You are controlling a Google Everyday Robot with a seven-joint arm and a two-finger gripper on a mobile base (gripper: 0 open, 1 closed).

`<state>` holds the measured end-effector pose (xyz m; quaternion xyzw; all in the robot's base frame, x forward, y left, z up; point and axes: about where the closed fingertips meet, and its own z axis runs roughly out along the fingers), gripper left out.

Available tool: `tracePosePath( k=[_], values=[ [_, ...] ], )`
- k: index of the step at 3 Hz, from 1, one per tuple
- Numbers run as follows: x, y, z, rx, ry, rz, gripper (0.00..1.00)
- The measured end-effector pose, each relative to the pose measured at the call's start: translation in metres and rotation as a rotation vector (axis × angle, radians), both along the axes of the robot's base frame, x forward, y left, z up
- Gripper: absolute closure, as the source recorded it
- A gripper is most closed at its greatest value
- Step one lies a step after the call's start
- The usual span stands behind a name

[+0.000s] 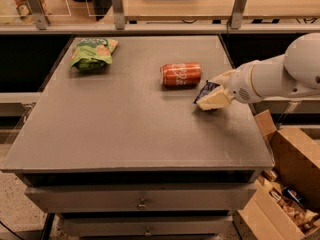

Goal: Move rxbar blueberry near coke can

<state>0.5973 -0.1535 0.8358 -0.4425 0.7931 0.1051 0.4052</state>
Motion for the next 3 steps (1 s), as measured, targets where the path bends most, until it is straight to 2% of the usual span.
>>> tracePosePath(
  k=[2, 3],
  values=[
    [0.0098, -0.0076, 0.0038, 0.018, -0.002, -0.063, 0.13],
    [0.0113, -0.0075, 0.0047, 0.036, 0.005, -0.066, 0.0]
  ],
)
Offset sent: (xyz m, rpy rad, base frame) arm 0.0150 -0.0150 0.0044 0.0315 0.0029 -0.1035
